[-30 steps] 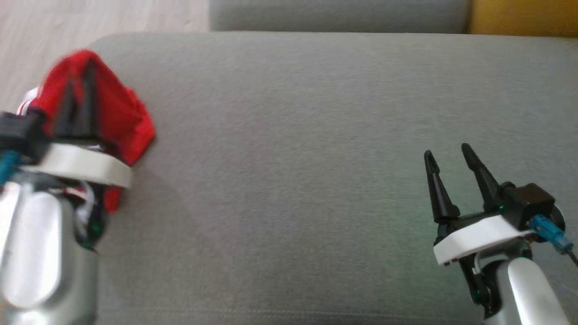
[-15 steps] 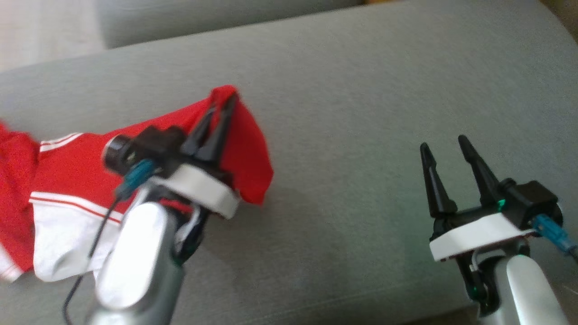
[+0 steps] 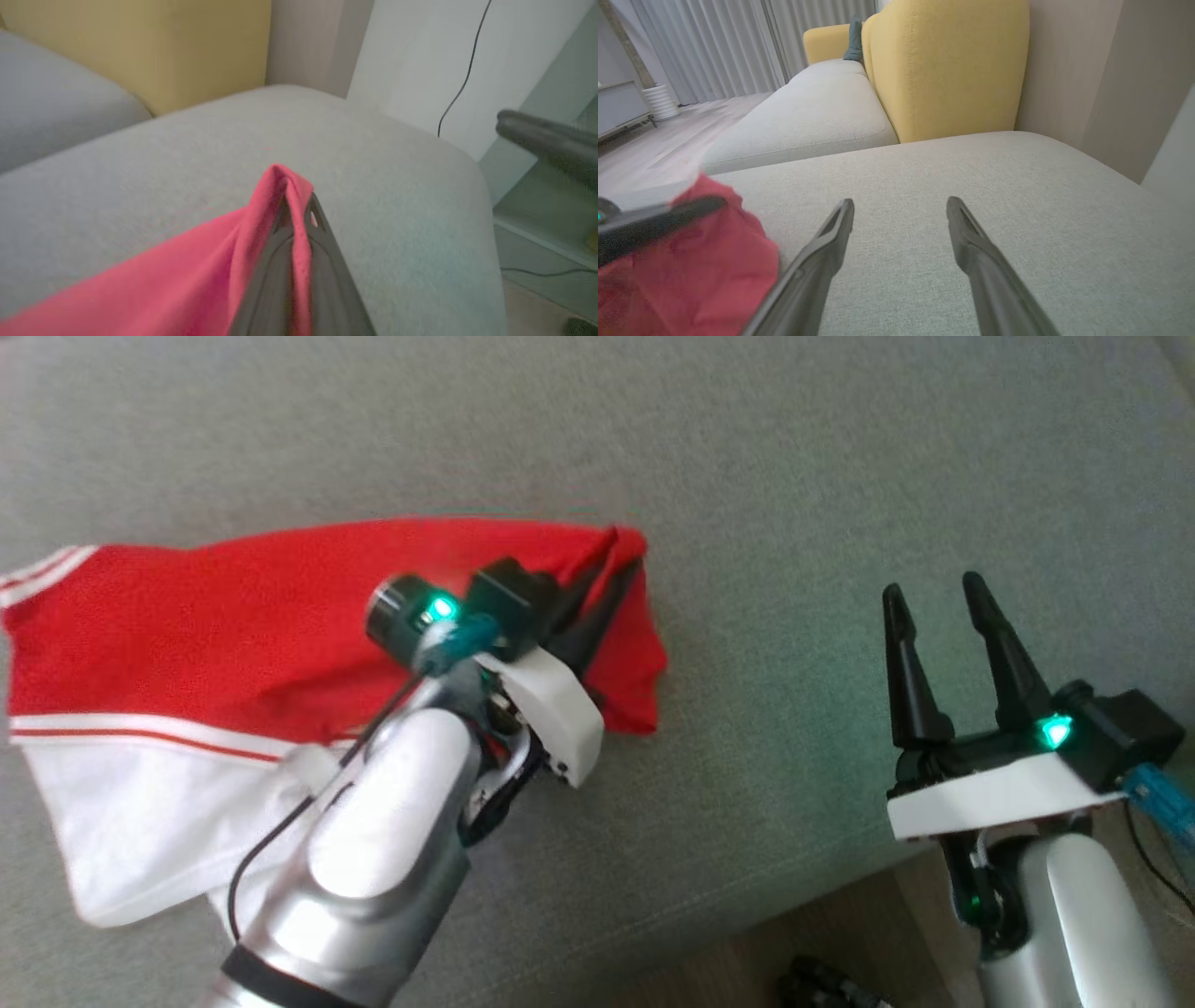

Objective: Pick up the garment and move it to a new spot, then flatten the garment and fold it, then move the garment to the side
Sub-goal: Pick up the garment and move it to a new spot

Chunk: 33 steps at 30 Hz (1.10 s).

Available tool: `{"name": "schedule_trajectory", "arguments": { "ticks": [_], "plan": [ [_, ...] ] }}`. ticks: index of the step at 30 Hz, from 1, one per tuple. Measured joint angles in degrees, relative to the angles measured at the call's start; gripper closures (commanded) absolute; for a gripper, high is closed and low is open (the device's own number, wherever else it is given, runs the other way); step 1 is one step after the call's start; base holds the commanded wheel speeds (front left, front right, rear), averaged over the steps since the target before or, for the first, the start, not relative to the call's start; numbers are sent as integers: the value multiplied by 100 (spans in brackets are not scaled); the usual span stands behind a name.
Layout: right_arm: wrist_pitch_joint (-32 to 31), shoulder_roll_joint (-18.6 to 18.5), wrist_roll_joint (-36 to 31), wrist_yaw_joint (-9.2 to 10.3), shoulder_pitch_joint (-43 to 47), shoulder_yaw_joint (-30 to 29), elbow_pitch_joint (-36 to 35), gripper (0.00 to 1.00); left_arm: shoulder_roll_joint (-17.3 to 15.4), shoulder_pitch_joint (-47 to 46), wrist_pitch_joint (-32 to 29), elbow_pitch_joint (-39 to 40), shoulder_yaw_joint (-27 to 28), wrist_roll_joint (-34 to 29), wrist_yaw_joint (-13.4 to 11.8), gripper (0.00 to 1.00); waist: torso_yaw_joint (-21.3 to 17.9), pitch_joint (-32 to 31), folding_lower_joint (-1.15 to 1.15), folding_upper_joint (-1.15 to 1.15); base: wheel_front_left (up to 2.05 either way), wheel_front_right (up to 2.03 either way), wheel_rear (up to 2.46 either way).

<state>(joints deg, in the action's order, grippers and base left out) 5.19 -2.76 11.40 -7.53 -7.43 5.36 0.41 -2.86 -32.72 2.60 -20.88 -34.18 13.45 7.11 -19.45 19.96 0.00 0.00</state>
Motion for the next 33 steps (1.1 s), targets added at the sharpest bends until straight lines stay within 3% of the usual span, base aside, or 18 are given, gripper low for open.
{"name": "schedule_trajectory", "arguments": {
  "ticks": [1, 3, 9, 14, 18, 27, 33],
  "plan": [
    [47, 0, 43, 0, -42, 0, 29, 0, 1, -12, -65, -113, -80, 20, 1, 69, -27, 74, 0, 0, 0, 0, 0],
    [94, 1, 77, 0, -113, 12, 58, 0, -5, -55, -177, -282, -196, 44, 1, 0, -55, 192, 0, 0, 0, 0, 0],
    [144, 3, 88, 0, -217, 18, 202, 0, -18, -77, -68, -319, -358, 42, 1, 0, 98, 200, 0, 0, 0, 0, 0],
    [144, 3, 55, 0, -254, -7, 244, 0, -185, 18, 119, 134, -318, 70, -98, 0, 289, -15, 0, 0, 0, 0, 0],
    [131, 3, 8, 0, -244, -53, 249, 0, -465, 451, 243, 592, -98, 137, -370, 0, 503, -214, 0, 0, 0, 0, 0],
    [-92, 3, -158, 0, -88, -136, 188, 0, -975, 1477, 719, 1259, 921, 453, -1267, 0, 1064, -612, 0, 0, 0, 0, 0],
    [-235, -3, -244, 0, 57, -162, 120, 0, -1202, 2099, 937, 1528, 1468, 653, -1578, 0, 1409, -834, 0, 0, 0, 0, 0]
  ]
}}
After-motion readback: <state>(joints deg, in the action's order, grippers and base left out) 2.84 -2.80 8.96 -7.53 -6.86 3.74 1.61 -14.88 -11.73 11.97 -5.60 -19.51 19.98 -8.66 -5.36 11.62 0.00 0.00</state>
